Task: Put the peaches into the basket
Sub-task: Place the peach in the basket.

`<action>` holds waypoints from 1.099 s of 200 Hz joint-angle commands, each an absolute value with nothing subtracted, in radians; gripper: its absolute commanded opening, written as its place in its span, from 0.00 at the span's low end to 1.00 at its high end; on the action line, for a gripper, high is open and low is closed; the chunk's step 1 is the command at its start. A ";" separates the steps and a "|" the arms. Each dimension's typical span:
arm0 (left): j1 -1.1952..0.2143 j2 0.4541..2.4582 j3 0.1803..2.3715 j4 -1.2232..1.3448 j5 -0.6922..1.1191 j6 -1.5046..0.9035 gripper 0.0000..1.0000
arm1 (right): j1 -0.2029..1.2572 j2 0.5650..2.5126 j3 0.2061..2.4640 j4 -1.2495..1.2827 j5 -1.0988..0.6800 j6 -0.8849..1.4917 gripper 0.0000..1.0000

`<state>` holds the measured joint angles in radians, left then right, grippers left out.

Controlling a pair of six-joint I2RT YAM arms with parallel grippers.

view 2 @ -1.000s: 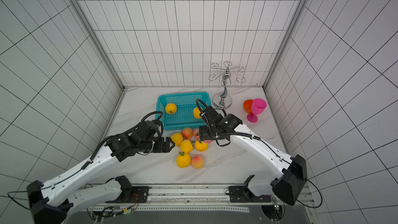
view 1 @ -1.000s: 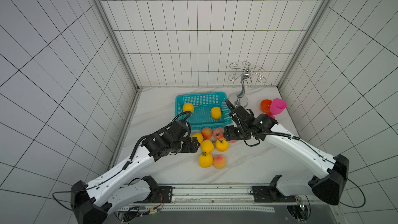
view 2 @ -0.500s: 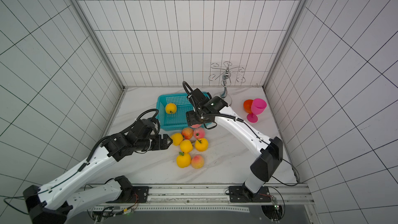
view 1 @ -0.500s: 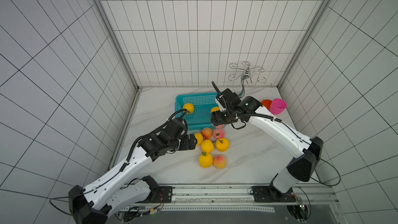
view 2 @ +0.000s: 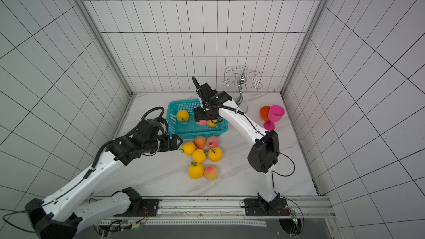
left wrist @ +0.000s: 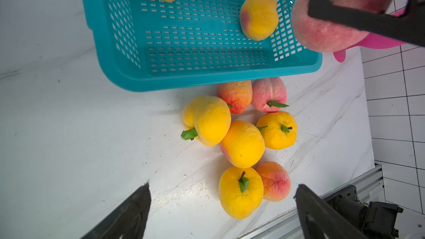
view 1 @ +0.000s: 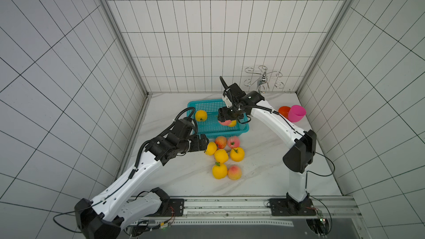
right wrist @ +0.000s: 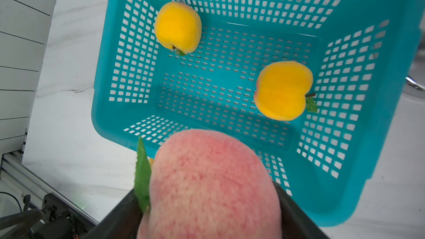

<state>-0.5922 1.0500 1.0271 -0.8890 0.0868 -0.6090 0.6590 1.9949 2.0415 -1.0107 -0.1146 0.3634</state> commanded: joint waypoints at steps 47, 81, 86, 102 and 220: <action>-0.565 1.161 1.141 -0.783 0.081 -0.480 0.97 | 0.605 2.217 2.288 -1.020 -0.157 0.271 0.70; -0.541 1.222 1.189 -0.795 0.086 -0.461 0.97 | 0.580 2.299 2.353 -1.007 -0.172 0.252 0.70; -0.536 1.225 1.193 -0.795 0.089 -0.461 0.97 | 0.579 2.306 2.361 -1.005 -0.168 0.244 0.70; -0.516 1.234 1.193 -0.795 0.100 -0.459 0.97 | 0.577 2.335 2.387 -1.004 -0.152 0.216 0.70; -0.443 1.245 1.168 -0.785 0.155 -0.495 0.97 | 0.558 2.446 2.426 -0.956 -0.160 0.124 0.71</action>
